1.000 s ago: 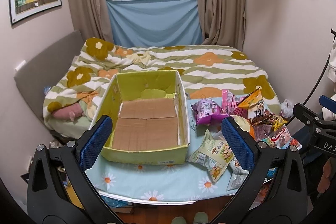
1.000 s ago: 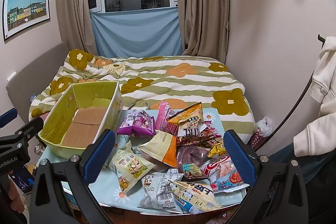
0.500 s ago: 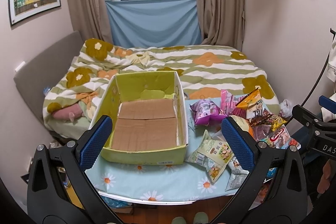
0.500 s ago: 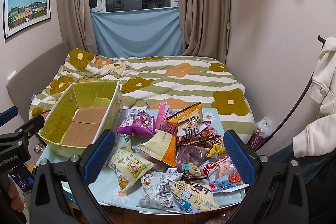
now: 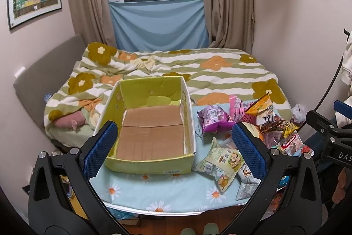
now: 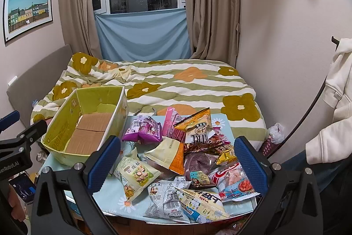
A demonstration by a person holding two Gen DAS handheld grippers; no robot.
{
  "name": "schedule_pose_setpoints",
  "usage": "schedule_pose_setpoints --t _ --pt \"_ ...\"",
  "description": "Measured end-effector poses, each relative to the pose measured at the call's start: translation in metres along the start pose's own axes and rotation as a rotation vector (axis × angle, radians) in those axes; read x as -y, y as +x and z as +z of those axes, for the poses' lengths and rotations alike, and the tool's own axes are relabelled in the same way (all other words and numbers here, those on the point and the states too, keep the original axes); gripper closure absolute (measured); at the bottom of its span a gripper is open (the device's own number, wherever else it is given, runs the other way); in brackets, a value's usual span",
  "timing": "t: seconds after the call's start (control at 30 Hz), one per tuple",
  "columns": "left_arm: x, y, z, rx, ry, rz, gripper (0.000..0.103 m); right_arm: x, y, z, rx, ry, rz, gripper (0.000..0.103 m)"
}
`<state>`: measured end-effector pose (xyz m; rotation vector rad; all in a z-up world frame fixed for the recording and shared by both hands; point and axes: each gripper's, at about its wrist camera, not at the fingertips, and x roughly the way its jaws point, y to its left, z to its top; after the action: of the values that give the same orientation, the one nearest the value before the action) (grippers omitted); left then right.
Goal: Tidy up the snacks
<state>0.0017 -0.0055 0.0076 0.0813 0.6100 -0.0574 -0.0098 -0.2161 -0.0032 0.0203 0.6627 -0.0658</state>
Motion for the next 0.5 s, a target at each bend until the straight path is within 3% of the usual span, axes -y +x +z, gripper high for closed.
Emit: schedule_pose_setpoints --t 0.33,0.5 --pt "0.002 0.001 0.001 0.002 -0.001 -0.009 0.000 0.004 -0.003 0.004 0.007 0.005 0.002 0.000" --pt "0.000 0.007 0.006 -0.030 -0.020 -0.084 0.000 0.015 -0.014 0.010 0.025 0.028 -0.012 0.000"
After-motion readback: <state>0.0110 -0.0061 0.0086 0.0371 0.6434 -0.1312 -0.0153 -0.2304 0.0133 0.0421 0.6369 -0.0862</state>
